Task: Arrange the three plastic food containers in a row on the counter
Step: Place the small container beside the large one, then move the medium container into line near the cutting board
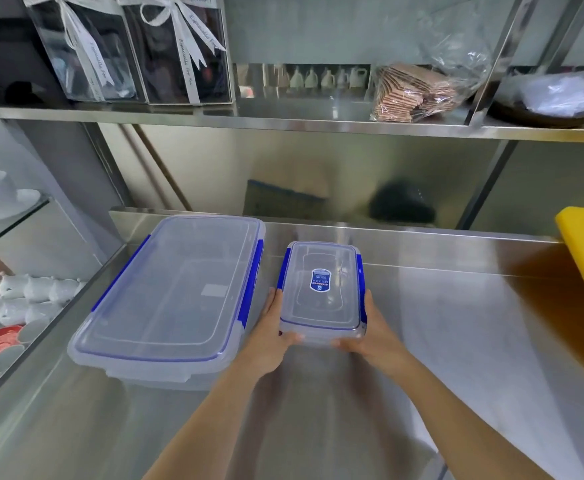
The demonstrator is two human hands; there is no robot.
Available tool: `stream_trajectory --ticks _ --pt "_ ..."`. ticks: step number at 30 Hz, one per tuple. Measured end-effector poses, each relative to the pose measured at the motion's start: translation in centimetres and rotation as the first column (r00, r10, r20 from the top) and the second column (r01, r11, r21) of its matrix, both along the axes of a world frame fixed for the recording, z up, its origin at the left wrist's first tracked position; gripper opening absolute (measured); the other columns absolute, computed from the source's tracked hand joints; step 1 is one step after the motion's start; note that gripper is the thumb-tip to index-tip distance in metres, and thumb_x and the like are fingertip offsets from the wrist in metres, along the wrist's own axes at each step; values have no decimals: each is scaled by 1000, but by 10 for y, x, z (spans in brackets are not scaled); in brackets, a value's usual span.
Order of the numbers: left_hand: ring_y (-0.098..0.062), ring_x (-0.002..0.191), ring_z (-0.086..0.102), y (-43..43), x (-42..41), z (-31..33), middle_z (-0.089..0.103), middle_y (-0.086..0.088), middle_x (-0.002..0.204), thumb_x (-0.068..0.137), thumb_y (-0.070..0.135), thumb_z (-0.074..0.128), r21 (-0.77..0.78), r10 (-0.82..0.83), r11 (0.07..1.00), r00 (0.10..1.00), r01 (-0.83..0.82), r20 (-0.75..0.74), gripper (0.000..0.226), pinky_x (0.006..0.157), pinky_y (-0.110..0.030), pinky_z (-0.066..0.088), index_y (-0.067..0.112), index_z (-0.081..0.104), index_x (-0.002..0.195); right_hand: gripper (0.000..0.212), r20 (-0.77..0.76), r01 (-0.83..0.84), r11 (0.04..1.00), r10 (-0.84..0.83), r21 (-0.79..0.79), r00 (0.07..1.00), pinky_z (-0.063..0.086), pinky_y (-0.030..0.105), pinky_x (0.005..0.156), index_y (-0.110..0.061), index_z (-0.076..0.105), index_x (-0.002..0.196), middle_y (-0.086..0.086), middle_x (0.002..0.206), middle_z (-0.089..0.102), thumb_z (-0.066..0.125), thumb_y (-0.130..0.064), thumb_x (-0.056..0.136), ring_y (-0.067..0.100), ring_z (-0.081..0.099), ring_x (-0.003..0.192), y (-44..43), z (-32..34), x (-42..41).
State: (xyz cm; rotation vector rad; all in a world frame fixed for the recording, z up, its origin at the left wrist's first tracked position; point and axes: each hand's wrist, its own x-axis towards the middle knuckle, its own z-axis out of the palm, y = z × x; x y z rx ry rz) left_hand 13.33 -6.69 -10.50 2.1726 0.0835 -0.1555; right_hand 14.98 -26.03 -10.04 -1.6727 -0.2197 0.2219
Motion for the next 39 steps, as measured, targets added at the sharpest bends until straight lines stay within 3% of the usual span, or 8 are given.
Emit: stream_trajectory --ticks 5,10,13,18,28,32,35,39 --pt "-16 147 16 -9 3 -7 10 6 161 97 19 47 128 44 991 999 -45 16 69 116 -33 22 21 4 152 64 -13 95 990 -97 -108 995 50 9 69 -35 43 114 -15 109 60 76 -3 70 -6 61 97 -4 -16 6" --pt "-18 148 12 -22 -15 -10 11 0 162 95 35 48 233 158 956 983 -177 97 72 117 -33 19 21 5 152 53 33 166 956 -163 -243 986 43 11 72 -26 46 114 -5 112 57 76 -19 71 9 57 103 -4 -12 0" --pt "-19 148 12 -31 -31 -5 12 0 162 90 47 51 274 122 947 979 -164 166 79 118 -36 18 24 7 152 52 108 155 924 -125 -349 986 37 1 73 -29 47 118 -16 103 53 73 -28 73 -5 47 103 -15 2 -12" --pt "-19 149 7 -49 -72 13 8 2 162 89 54 48 197 -21 980 1000 22 -10 79 121 -39 13 23 10 151 89 -92 44 857 -106 -514 990 33 29 102 -14 29 142 5 151 32 74 -44 70 18 33 135 -53 16 -37" --pt "-22 139 35 -89 -160 30 30 -8 155 67 63 67 -67 -253 967 893 246 -373 107 110 -35 32 25 11 150 88 -253 -106 742 -87 -662 964 37 28 86 -19 41 134 4 131 51 74 -57 61 13 48 103 -122 31 -122" --pt "-25 120 54 -101 -178 26 45 -7 144 61 51 76 -128 -275 961 845 244 -459 109 89 -34 49 30 12 146 57 -257 -86 731 -125 -677 958 43 16 59 -33 61 90 -18 83 66 71 -70 47 1 64 72 -138 37 -151" --pt "-19 73 65 -108 -188 27 59 -8 107 70 40 75 -216 -276 958 809 188 -519 83 60 -32 57 20 25 133 58 -233 -23 737 -184 -675 955 46 23 58 -24 64 87 -3 82 69 68 -69 50 12 64 72 -143 32 -163" --pt "-28 63 64 -119 -197 31 60 -14 87 83 27 67 -233 -134 972 904 39 -406 50 69 -44 60 15 27 111 44 -159 84 718 -265 -690 951 43 25 53 -14 60 82 4 78 62 65 -56 70 15 56 64 -141 27 -166"
